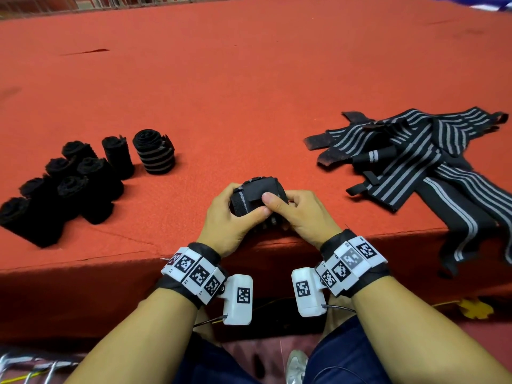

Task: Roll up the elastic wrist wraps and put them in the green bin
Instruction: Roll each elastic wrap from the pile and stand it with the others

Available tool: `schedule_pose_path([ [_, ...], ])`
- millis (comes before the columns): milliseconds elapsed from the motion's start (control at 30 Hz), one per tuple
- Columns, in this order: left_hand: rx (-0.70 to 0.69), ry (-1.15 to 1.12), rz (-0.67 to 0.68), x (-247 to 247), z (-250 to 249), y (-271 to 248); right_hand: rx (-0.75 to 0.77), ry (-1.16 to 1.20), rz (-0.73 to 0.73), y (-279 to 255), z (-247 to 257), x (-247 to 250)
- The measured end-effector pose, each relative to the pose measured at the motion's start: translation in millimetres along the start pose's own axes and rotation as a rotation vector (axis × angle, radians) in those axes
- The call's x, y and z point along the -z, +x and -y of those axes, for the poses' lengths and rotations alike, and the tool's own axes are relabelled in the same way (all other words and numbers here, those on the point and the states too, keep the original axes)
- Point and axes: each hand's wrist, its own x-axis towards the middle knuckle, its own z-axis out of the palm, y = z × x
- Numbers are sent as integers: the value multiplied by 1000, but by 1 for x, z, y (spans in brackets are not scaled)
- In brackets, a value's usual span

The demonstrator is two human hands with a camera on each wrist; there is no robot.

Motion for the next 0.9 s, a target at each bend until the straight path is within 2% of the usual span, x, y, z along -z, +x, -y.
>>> schedule_pose_path([
  [167, -21, 24, -58, -2, 0, -1, -48, 124, -85, 1, -3, -4],
  [267, -40, -4, -76, 2, 1, 1, -69, 64, -196, 4, -7, -8],
  [367, -49, -104, -74, 6, 4, 0, -33, 77, -237, 4, -6, -11],
  [467, -37, -134, -102, 7, 5, 1, -10, 154, -214, 6, 0, -17],
  [667, -12, -235, -281, 16, 13, 1, -54, 241, -209, 14, 23, -35],
  [733, 7, -209, -302, 26, 15, -1, -63, 278, -182, 19, 32, -45],
  [900, -3, 5, -401, 67, 19, -4, 32, 195, -33, 32, 48, -81],
])
